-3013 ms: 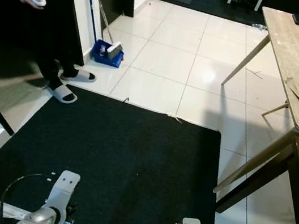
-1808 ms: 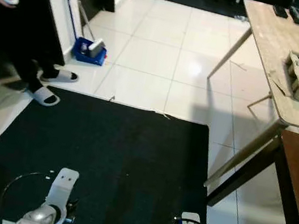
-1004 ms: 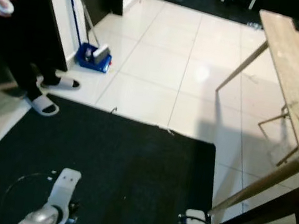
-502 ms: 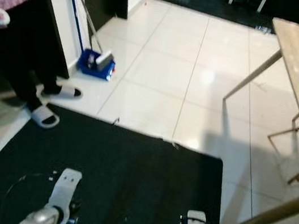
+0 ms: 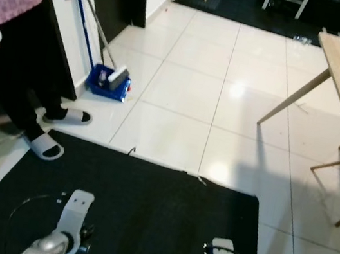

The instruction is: Picking trash to rubbish bin

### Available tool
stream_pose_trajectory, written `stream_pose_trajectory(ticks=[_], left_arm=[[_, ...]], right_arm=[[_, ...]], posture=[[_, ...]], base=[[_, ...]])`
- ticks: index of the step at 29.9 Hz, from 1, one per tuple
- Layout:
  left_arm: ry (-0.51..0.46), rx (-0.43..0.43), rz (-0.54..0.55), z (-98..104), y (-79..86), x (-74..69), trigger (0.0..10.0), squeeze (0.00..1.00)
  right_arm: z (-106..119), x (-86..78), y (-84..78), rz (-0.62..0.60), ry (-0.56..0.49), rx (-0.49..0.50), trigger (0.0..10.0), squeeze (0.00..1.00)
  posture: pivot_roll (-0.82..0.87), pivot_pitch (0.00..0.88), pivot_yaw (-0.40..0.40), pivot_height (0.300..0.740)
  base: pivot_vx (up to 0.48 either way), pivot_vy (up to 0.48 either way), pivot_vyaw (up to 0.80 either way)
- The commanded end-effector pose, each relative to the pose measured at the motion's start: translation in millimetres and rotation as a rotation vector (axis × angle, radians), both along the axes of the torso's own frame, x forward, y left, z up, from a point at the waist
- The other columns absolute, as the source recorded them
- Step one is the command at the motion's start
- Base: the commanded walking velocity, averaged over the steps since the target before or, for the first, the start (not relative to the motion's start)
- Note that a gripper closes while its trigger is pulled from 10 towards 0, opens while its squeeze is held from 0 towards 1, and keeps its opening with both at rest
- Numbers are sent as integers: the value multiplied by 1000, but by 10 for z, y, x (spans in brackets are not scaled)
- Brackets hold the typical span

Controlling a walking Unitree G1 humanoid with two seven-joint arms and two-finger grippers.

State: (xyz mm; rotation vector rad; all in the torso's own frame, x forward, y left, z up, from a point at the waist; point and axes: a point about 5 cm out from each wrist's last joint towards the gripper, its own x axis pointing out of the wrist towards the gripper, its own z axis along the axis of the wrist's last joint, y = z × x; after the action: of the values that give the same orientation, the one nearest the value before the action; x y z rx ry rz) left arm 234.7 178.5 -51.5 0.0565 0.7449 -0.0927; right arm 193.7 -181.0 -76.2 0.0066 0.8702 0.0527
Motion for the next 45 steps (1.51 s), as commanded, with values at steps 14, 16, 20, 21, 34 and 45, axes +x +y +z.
stream_pose_trajectory(ticks=[14,16,20,21,34,45], left_arm=[[26,-3,4,-40,2,-54,10000,0],[26,-3,4,-40,3,-54,10000,0],[27,-2,4,-39,9,-52,10000,0],[27,-2,3,-38,10,-51,10000,0],[24,0,0,-26,17,-32,10000,0],[23,0,-2,-22,19,-26,10000,0]], right_arm=[[-51,-100,-25,-17,34,17,10000,0],[-51,-100,-24,-17,34,18,10000,0],[-54,-103,-23,-19,36,19,10000,0],[-58,-110,-24,-23,39,19,10000,0],[-90,-177,-89,-71,70,6,10000,0],[-87,-171,-112,-117,70,9,10000,0]], posture=[[23,172,-24,740],[23,172,-23,740],[24,172,-22,740],[24,171,-21,740],[24,168,-16,740],[27,168,-16,740]], base=[[363,0,-697],[360,0,-800],[359,0,-800],[356,0,-800],[357,0,-800],[357,0,-800]])
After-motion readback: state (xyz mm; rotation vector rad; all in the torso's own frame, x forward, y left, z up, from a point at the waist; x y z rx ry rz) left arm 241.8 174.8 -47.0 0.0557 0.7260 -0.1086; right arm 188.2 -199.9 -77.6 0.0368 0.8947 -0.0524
